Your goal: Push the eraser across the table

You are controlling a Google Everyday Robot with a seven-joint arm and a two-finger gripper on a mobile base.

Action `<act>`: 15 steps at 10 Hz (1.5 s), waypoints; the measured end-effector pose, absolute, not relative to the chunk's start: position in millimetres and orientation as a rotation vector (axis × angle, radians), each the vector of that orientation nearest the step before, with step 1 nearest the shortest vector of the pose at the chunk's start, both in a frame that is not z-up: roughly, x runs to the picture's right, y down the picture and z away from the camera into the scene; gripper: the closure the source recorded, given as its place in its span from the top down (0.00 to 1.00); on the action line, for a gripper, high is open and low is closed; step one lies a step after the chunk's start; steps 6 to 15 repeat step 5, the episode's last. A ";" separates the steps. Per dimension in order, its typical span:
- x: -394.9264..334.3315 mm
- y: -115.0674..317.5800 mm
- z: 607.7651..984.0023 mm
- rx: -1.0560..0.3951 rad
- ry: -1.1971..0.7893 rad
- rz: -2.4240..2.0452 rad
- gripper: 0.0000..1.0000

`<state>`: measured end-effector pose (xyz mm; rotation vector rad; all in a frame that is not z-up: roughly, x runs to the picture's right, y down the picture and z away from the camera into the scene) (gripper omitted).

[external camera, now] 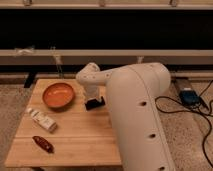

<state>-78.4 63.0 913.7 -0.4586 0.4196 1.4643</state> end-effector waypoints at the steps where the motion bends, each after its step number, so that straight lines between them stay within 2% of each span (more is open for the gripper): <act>1: -77.3 54.7 907.3 -0.454 0.406 1.462 0.65; 3: -77.9 33.6 876.4 -0.482 0.389 1.458 0.65; 5: -78.9 26.4 862.0 -0.506 0.390 1.454 0.65; 15: -78.9 26.4 862.0 -0.506 0.390 1.454 0.65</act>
